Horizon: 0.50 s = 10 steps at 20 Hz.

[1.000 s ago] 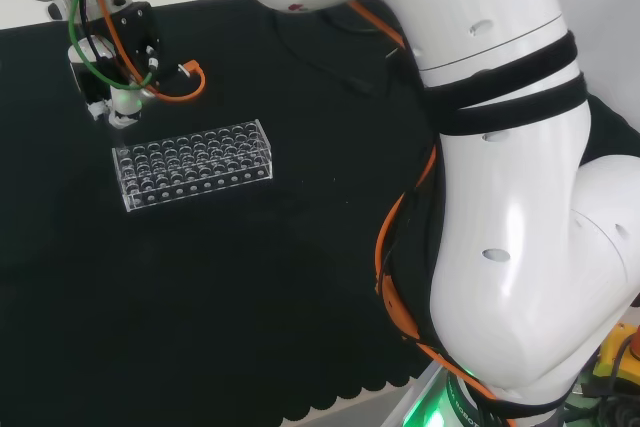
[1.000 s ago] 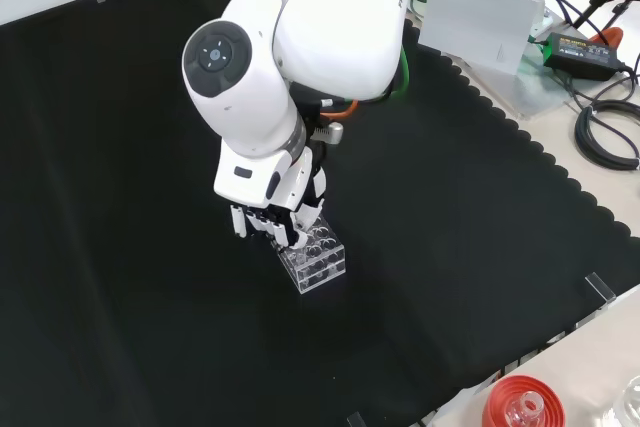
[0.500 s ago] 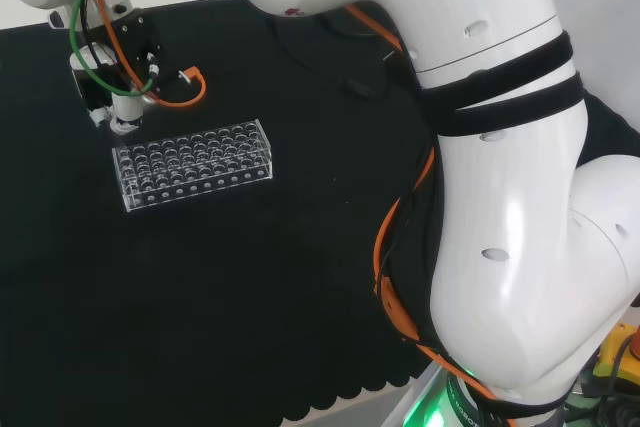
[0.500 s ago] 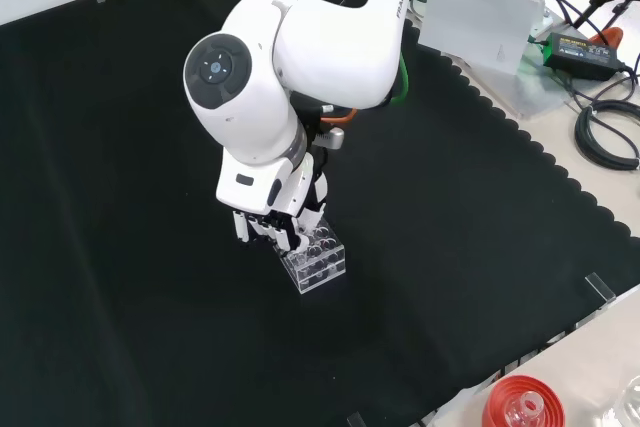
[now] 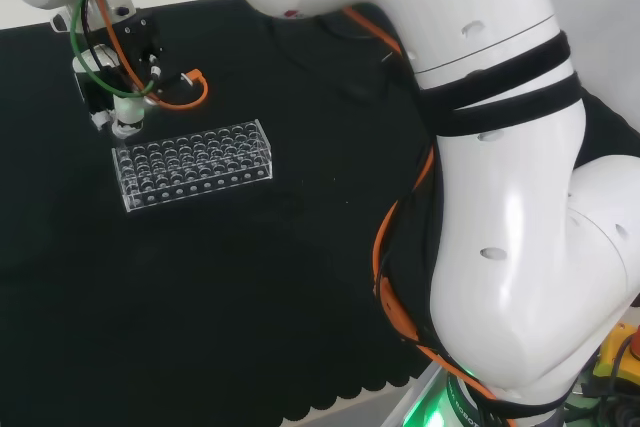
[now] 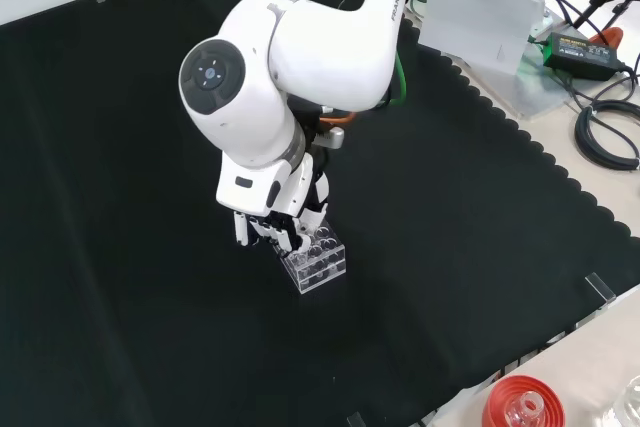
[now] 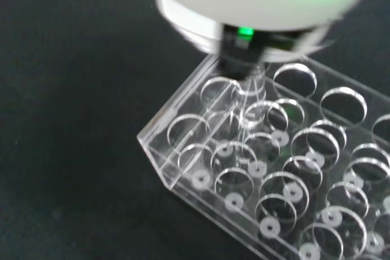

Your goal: Put the test tube back in the rack.

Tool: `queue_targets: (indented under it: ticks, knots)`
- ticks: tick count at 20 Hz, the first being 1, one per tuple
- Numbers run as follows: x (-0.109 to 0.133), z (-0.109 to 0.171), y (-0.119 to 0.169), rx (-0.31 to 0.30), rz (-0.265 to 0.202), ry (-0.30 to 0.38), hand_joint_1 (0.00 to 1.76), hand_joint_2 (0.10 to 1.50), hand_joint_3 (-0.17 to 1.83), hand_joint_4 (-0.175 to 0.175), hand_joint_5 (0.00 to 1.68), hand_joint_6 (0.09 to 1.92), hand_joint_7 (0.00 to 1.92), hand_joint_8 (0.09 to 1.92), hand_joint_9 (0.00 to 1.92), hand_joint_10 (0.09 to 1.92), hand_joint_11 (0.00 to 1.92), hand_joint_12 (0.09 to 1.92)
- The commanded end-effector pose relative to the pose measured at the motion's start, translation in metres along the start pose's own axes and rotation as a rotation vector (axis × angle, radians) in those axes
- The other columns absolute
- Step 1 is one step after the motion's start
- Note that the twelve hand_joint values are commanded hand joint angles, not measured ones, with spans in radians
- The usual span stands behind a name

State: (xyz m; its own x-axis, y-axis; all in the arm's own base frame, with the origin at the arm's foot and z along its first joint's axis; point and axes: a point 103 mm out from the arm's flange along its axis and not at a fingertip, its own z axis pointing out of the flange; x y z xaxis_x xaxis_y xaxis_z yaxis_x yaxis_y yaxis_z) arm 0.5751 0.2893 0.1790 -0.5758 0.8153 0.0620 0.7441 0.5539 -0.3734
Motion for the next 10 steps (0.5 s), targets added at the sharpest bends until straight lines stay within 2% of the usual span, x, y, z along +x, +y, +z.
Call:
queue_targets:
  ticks: [1, 4, 10]
  knots:
    - [-0.0018, 0.0019, 0.0006, 0.142, -0.037, 0.073, 1.14, 0.46, 0.57, -0.063, 0.67, 0.82, 0.96, 0.79, 1.09, 0.84, 0.50, 1.46]
    - [-0.0016, 0.0007, -0.0001, 0.137, -0.040, 0.075, 1.09, 0.47, 0.53, -0.032, 0.49, 0.87, 0.78, 0.88, 0.98, 0.88, 0.41, 1.49]
    - [-0.0042, -0.0071, -0.0043, 0.113, -0.041, 0.080, 1.08, 0.47, 0.52, -0.021, 0.48, 0.87, 0.73, 0.89, 0.95, 0.88, 0.39, 1.50]
